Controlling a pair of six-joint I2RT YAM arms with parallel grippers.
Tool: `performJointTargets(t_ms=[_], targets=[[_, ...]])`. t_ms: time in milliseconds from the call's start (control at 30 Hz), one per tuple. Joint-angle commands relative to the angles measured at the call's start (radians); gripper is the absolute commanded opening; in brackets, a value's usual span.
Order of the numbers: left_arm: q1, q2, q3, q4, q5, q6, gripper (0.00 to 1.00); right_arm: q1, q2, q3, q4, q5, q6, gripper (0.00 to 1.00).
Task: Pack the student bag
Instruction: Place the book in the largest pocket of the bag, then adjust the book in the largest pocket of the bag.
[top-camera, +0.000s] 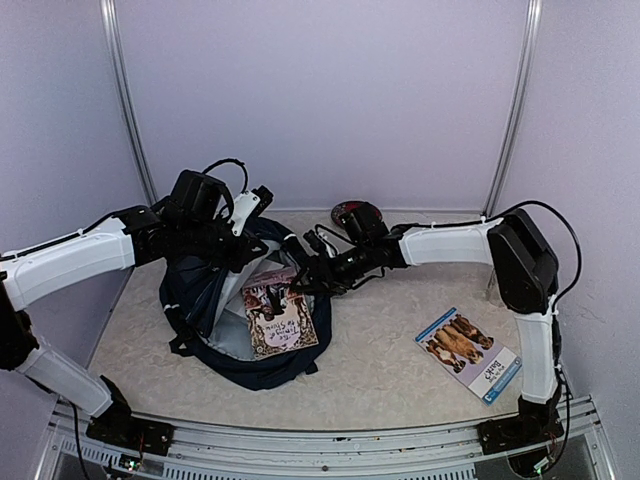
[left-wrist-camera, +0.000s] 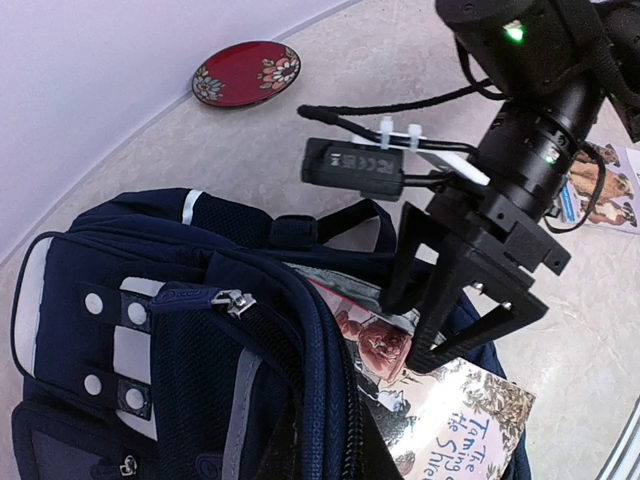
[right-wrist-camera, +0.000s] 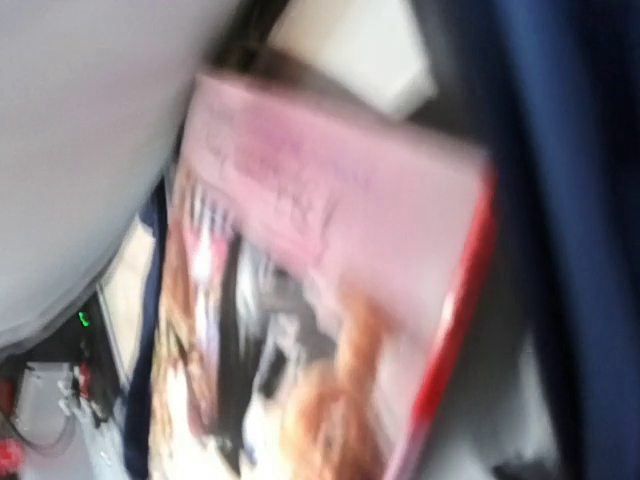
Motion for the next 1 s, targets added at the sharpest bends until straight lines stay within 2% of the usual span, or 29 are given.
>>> performJointTargets(t_ms=[0,33,67,200,300,400,433,533,633,767,967], targets=[[0.002,-0.041,0.013,0.120,0.029,-0.020,0.00,-0.006,-0.187,-0.134,0.055,0.189,0.013,0.89],[0.001,-0.039,0.013,0.121,0.030,-0.021,0.00,-0.006,-0.226,-0.157,0.043,0.256,0.002,0.98],[0.000,-0.039,0.013,0.121,0.030,-0.021,0.00,-0.005,-0.265,-0.178,0.035,0.313,-0.006,1.00],[-0.003,-0.035,0.014,0.118,0.029,-0.020,0.00,0.007,-0.404,-0.307,0.040,0.415,-0.015,1.00],[-0.006,-0.036,0.013,0.118,0.027,-0.017,0.00,0.029,-0.474,-0.455,0.087,0.342,0.055,1.00],[-0.008,-0.035,0.013,0.118,0.023,-0.016,0.00,0.077,-0.496,-0.635,0.290,0.206,0.206,0.99],[-0.009,-0.034,0.013,0.118,0.021,-0.017,0.00,0.105,-0.495,-0.685,0.351,0.198,0.247,0.95],[-0.014,-0.031,0.013,0.116,0.016,-0.014,0.00,0.175,-0.463,-0.735,0.468,0.212,0.330,0.70],[-0.018,-0.031,0.013,0.116,0.013,-0.012,0.00,0.211,-0.418,-0.772,0.609,0.226,0.412,0.54],[-0.021,-0.031,0.013,0.114,0.011,-0.009,0.00,0.223,-0.366,-0.797,0.752,0.205,0.481,0.47],[-0.024,-0.035,0.013,0.113,0.006,-0.008,0.00,0.225,-0.323,-0.788,0.779,0.200,0.480,0.43]])
